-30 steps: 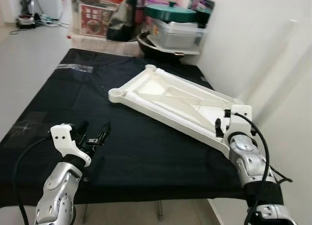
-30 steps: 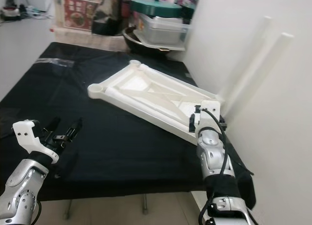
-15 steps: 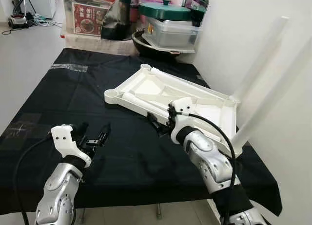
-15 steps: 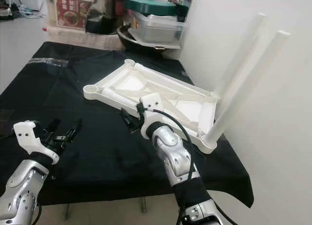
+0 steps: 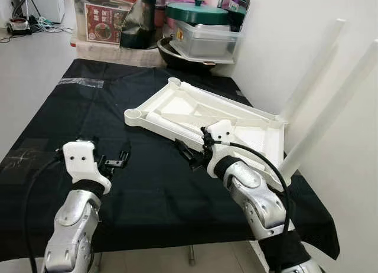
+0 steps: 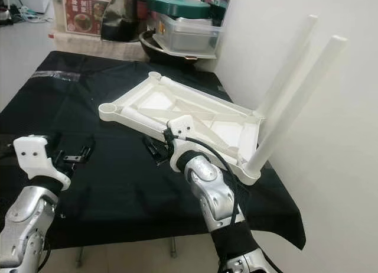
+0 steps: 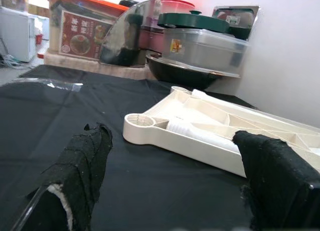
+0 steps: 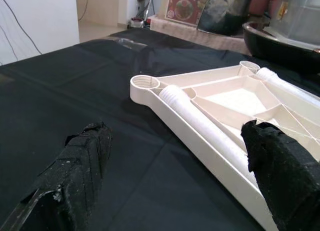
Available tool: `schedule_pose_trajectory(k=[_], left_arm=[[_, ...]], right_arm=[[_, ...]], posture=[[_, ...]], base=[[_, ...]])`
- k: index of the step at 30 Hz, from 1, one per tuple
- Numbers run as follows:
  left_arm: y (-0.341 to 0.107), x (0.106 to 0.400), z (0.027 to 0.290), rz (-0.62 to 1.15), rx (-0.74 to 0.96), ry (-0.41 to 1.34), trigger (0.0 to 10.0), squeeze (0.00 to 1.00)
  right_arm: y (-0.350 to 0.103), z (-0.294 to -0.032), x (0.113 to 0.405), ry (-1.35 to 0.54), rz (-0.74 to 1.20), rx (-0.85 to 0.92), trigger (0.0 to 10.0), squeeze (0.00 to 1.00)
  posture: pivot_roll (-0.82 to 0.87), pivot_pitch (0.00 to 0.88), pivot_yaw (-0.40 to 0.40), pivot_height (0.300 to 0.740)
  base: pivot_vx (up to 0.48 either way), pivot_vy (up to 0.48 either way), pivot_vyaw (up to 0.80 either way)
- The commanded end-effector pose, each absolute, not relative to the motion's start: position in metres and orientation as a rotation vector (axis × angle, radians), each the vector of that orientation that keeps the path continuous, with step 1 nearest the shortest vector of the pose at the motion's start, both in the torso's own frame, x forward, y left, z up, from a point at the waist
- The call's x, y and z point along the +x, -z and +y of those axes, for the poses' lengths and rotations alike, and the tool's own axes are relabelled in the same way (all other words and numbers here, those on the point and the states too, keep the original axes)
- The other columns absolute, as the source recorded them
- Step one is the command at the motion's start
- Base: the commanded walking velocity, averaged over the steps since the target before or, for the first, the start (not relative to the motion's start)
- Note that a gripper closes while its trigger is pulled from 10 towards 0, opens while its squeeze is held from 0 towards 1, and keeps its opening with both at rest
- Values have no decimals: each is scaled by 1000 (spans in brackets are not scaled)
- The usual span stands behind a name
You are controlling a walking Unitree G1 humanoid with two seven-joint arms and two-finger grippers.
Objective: Building children table
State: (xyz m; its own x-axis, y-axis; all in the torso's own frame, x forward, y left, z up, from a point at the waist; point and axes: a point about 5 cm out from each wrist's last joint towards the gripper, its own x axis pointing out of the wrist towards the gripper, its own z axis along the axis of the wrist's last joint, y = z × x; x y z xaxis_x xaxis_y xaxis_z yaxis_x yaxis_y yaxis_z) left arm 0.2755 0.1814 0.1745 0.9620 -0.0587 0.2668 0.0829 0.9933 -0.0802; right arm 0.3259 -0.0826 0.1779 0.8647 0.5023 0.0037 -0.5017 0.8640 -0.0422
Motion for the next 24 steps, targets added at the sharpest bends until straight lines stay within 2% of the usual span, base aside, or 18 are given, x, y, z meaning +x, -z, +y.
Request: schedule_pose_trajectory(k=[1, 7, 16, 24], left_arm=[[-185, 276, 176, -318, -79, 62, 10000, 0], [-190, 276, 178, -329, -81, 31, 10000, 0], [-191, 275, 173, -320, -32, 33, 10000, 0], [-188, 276, 166, -306, 5, 72, 10000, 0]], right_arm=[[-176, -86, 327, -496, -4, -48, 10000, 0], [-175, -88, 328, -479, -6, -71, 10000, 0], [-170, -90, 331, -453, 24, -65, 10000, 0], [-168, -96, 334, -402, 36, -57, 10000, 0]], posture=[[112, 0, -180, 740], [116, 0, -183, 740], [118, 0, -175, 740], [99, 0, -148, 740]], base=[[0, 0, 0], [0, 0, 782], [243, 0, 0], [61, 0, 0]])
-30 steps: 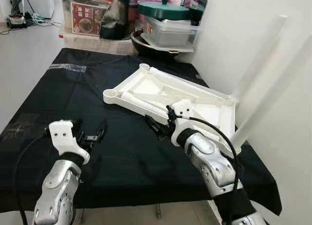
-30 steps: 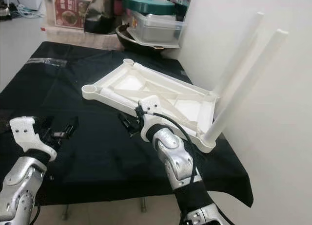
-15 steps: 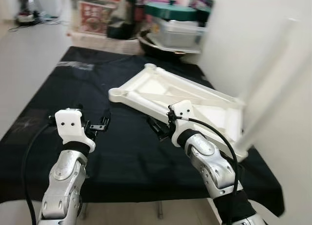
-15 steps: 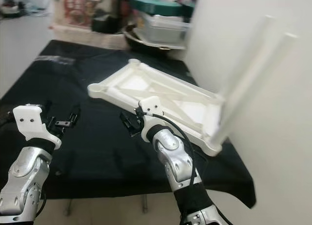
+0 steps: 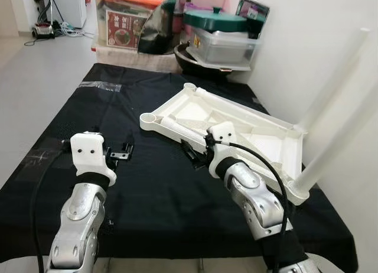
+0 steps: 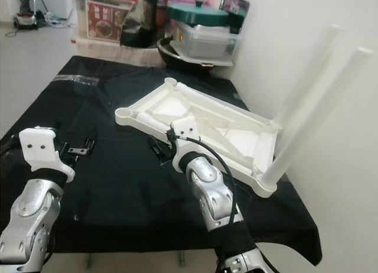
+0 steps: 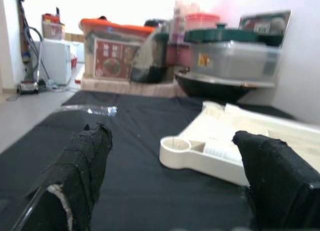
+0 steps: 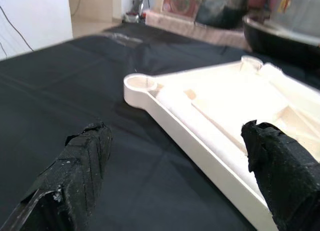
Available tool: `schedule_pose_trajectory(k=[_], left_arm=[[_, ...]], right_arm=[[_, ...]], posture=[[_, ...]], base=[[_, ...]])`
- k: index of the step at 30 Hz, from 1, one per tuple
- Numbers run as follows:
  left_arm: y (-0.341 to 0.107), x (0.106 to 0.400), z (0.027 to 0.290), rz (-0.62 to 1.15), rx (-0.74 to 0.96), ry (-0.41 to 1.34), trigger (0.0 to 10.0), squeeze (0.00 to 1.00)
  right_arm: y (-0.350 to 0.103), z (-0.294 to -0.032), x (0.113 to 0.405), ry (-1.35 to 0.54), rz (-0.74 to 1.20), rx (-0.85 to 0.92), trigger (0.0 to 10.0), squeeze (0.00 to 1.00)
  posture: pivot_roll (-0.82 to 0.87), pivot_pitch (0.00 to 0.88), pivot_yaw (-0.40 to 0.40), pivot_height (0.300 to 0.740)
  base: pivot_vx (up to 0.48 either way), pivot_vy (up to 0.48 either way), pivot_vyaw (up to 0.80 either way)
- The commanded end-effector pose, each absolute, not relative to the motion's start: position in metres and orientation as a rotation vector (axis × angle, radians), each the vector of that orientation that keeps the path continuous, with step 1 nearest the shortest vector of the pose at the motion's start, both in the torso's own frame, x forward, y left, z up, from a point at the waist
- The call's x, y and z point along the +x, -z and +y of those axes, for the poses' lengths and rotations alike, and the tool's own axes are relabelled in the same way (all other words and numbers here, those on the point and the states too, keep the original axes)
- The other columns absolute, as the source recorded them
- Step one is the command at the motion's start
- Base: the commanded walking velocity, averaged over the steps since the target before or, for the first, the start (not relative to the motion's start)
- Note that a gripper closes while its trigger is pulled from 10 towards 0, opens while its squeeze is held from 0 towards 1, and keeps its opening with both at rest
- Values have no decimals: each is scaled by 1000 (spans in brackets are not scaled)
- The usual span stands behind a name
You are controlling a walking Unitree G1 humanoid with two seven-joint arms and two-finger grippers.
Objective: Building children table
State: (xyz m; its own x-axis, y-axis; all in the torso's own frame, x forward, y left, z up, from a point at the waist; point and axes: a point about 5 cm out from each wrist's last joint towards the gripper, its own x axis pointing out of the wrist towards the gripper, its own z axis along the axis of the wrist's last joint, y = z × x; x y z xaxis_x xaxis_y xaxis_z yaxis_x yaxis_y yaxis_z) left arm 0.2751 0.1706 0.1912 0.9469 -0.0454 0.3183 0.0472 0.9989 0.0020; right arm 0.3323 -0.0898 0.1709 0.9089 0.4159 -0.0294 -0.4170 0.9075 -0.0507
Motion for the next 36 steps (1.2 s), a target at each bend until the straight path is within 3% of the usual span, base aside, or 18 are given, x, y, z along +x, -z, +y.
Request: schedule_pose_trajectory(k=[1, 4, 13, 21, 25, 36], left_arm=[[-187, 276, 165, -304, 7, 74, 10000, 0], [-187, 276, 165, -301, 8, 74, 10000, 0], [-186, 287, 153, -289, 20, 162, 10000, 0], [-188, 290, 147, -297, 23, 190, 10000, 0], [-187, 288, 150, -292, 14, 180, 10000, 0], [-187, 281, 154, -298, 23, 151, 10000, 0]], right_arm=[[-169, -95, 334, -402, 35, -56, 10000, 0], [-169, -95, 334, -402, 35, -56, 10000, 0], [-186, -73, 327, -472, -28, -114, 10000, 0], [-180, -71, 322, -493, -21, -142, 10000, 0], [-177, -69, 322, -497, -15, -155, 10000, 0], [-171, -70, 326, -513, 3, -150, 10000, 0]], posture=[[99, 0, -148, 740], [90, 0, -138, 740], [-65, 0, 29, 740], [-48, 0, 25, 740], [-36, 0, 18, 740], [34, 0, -41, 740]], base=[[0, 0, 0], [0, 0, 0], [80, 0, 0], [202, 0, 0], [0, 0, 800], [170, 0, 66]])
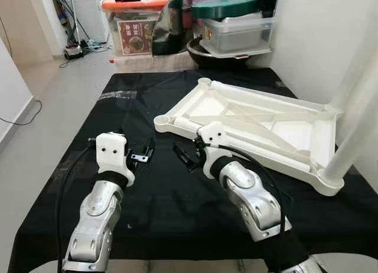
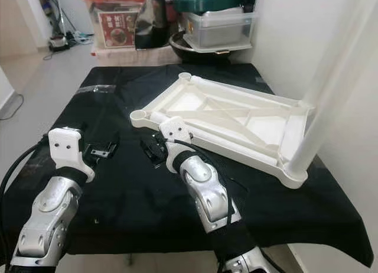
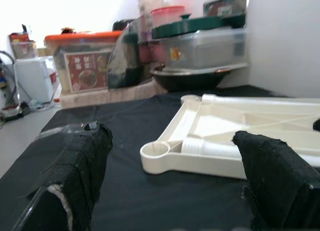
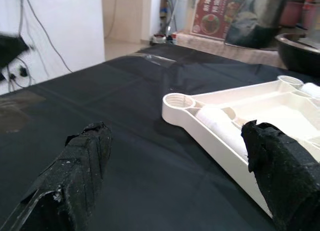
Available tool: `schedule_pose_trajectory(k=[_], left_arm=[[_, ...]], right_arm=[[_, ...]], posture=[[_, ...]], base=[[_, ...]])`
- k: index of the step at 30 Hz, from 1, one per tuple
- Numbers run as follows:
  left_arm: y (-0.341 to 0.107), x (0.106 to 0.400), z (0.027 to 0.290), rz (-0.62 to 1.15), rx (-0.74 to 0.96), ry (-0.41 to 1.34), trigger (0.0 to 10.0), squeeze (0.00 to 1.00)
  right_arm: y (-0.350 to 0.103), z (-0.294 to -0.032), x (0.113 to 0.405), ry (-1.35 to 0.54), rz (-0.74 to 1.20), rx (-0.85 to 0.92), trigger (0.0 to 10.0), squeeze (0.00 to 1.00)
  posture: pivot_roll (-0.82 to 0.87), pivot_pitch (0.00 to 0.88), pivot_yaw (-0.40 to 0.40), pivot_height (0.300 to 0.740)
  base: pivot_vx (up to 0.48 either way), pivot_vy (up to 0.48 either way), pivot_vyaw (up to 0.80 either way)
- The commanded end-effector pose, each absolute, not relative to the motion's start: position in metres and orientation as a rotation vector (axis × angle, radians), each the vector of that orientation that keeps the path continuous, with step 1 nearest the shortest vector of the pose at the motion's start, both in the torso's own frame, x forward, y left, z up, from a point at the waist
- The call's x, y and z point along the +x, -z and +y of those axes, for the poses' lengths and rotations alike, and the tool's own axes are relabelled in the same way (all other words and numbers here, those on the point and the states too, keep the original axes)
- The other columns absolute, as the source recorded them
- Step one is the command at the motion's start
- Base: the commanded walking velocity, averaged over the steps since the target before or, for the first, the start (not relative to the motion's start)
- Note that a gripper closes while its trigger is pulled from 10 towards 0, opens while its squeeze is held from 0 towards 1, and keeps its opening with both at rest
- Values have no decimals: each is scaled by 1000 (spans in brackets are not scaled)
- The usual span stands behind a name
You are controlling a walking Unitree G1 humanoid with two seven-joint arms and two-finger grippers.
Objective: Building children table
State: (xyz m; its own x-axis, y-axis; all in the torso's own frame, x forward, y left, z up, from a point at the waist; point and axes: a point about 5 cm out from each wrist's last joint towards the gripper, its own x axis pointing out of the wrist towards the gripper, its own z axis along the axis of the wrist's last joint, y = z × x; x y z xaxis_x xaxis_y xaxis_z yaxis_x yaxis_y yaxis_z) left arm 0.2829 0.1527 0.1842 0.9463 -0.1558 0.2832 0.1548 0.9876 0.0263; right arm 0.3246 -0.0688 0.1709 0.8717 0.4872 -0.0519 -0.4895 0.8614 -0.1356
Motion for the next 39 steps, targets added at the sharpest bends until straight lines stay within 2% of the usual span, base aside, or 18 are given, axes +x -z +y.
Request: schedule_pose_trajectory(k=[1, 9, 25, 32, 39], left_arm=[[-187, 281, 154, -298, 23, 151, 10000, 0], [-187, 280, 153, -299, 24, 149, 10000, 0], [-187, 280, 149, -299, 22, 157, 10000, 0], [-188, 276, 150, -300, 18, 161, 10000, 0], [-186, 274, 154, -297, 31, 147, 10000, 0]], right_arm=[[-171, -70, 326, -513, 3, -150, 10000, 0], [-170, -70, 327, -509, 1, -156, 10000, 0], [-169, -83, 336, -478, 5, -185, 10000, 0], [-165, -87, 338, -615, 42, -253, 10000, 0], [-151, -106, 343, -746, 164, -348, 10000, 0]], posture=[[34, 0, -41, 740], [43, 0, -51, 740], [56, 0, -73, 740], [71, 0, -87, 740], [87, 0, -107, 740]], base=[[270, 0, 0], [286, 0, 605], [300, 0, 0], [149, 0, 0], [0, 0, 0]])
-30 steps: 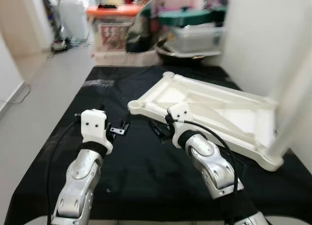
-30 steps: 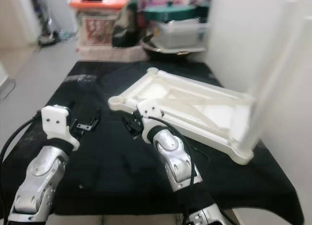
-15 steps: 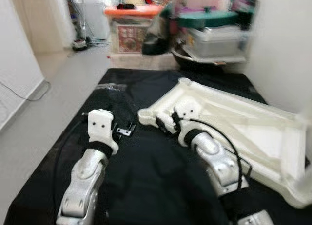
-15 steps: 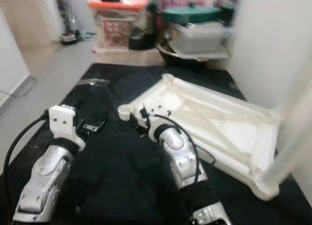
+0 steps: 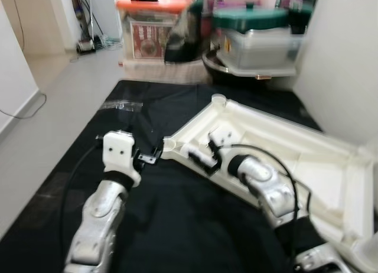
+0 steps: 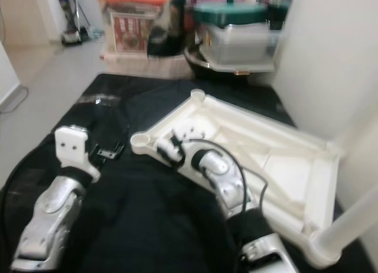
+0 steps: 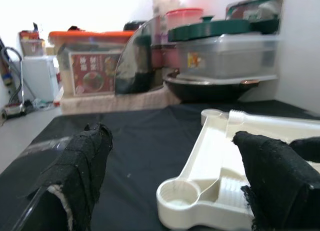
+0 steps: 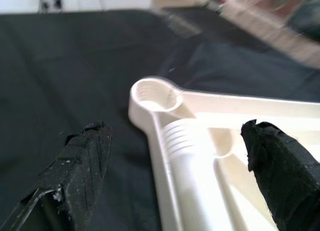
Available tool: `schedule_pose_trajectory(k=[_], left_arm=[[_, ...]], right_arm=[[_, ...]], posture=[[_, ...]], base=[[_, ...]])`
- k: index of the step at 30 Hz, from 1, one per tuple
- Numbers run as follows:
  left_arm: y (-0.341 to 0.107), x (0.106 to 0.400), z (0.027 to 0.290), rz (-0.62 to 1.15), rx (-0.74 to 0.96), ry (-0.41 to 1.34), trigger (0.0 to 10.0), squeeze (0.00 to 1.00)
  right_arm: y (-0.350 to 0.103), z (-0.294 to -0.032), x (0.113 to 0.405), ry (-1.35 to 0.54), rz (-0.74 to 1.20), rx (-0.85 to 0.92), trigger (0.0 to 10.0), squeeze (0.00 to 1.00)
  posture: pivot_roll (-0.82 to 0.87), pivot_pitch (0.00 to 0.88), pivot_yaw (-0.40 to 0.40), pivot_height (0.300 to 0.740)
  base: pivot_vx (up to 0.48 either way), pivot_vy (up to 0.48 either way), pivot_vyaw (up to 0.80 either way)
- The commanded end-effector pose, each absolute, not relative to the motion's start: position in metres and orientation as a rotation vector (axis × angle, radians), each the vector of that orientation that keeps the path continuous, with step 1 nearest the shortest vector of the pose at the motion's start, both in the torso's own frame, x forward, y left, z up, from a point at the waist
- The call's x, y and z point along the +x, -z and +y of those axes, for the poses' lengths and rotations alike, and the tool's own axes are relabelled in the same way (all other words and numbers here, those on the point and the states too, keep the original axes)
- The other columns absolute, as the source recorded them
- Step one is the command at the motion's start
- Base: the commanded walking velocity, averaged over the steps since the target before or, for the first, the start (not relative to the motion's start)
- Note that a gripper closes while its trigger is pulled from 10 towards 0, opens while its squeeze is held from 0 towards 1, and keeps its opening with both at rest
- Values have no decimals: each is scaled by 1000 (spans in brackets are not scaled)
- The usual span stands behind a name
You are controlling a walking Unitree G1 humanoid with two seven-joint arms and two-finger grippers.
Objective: Building children table
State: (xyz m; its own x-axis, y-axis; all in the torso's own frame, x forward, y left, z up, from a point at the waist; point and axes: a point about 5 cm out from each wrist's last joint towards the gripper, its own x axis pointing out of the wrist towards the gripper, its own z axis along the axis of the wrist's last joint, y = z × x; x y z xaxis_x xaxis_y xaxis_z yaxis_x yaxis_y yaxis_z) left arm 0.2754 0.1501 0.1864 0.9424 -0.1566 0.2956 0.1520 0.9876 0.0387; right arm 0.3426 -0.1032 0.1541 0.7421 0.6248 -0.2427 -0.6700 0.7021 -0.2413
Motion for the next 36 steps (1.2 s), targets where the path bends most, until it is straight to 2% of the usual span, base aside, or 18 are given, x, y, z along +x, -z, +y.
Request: schedule_pose_trajectory(k=[1, 11, 22, 28, 29, 31, 32, 34, 35, 36], left_arm=[[-185, 274, 155, -296, 33, 145, 10000, 0], [-184, 272, 156, -296, 37, 142, 10000, 0], [-183, 272, 158, -292, 45, 138, 10000, 0], [-181, 274, 157, -287, 46, 142, 10000, 0], [-181, 274, 156, -286, 45, 144, 10000, 0], [-181, 274, 156, -286, 45, 144, 10000, 0], [-181, 274, 156, -286, 45, 144, 10000, 0], [-181, 274, 156, -286, 45, 144, 10000, 0], [-181, 274, 156, -285, 46, 143, 10000, 0], [-181, 274, 156, -285, 46, 143, 10000, 0]], right_arm=[[-148, -110, 345, -765, 189, -370, 10000, 0], [-128, -133, 360, -782, 402, -347, 10000, 0], [-106, -146, 354, -801, 523, -371, 10000, 0], [-95, -161, 354, -741, 587, -402, 10000, 0], [-92, -165, 354, -726, 606, -405, 9294, 0], [-92, -165, 354, -726, 606, -405, 9294, 0], [-88, -168, 351, -736, 633, -408, 8588, 0], [-88, -168, 351, -736, 633, -408, 8588, 0], [-82, -171, 348, -749, 673, -413, 4980, 0], [-82, -171, 348, -749, 673, -413, 4980, 0]], posture=[[87, 0, -107, 740], [109, 0, -125, 740], [111, 0, -127, 740], [104, 0, -123, 740], [104, 0, -124, 740], [104, 0, -124, 740], [103, 0, -126, 740], [103, 0, -126, 740], [101, 0, -129, 740], [101, 0, -129, 740]], base=[[0, 0, 0], [0, 0, 0], [0, 0, 0], [0, 0, 0], [0, 0, 0], [0, 0, 0], [0, 0, 0], [0, 0, 0], [0, 0, 0], [0, 0, 0]])
